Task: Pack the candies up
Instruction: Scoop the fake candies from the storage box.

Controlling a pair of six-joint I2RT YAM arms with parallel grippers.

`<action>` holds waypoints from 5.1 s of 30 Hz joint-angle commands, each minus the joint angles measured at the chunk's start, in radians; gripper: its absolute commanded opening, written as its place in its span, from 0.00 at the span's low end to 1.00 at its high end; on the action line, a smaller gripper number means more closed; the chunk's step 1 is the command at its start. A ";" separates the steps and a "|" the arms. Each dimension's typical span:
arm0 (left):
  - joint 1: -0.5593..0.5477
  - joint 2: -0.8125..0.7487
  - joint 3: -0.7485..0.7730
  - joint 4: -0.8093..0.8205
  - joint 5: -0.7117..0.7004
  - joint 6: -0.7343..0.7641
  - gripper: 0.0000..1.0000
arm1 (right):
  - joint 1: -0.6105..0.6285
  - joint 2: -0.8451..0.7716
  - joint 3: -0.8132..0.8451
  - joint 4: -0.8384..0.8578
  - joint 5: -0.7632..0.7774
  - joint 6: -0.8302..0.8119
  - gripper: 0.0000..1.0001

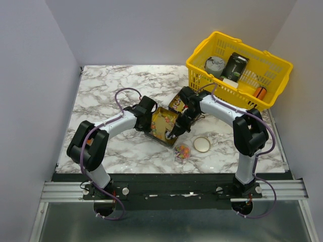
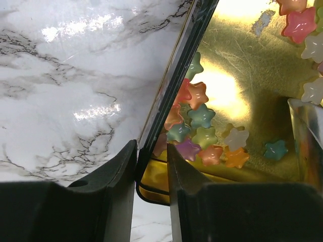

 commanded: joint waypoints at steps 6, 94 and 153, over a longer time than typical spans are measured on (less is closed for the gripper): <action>-0.007 0.023 0.010 -0.012 0.052 0.015 0.21 | -0.020 0.063 -0.046 -0.024 0.173 0.110 0.01; 0.005 0.075 0.107 -0.020 0.091 0.019 0.00 | 0.118 0.035 -0.067 0.200 0.819 -0.367 0.00; 0.026 -0.026 0.054 0.067 -0.001 0.022 0.57 | 0.228 -0.569 -0.308 -0.113 0.371 -0.465 0.00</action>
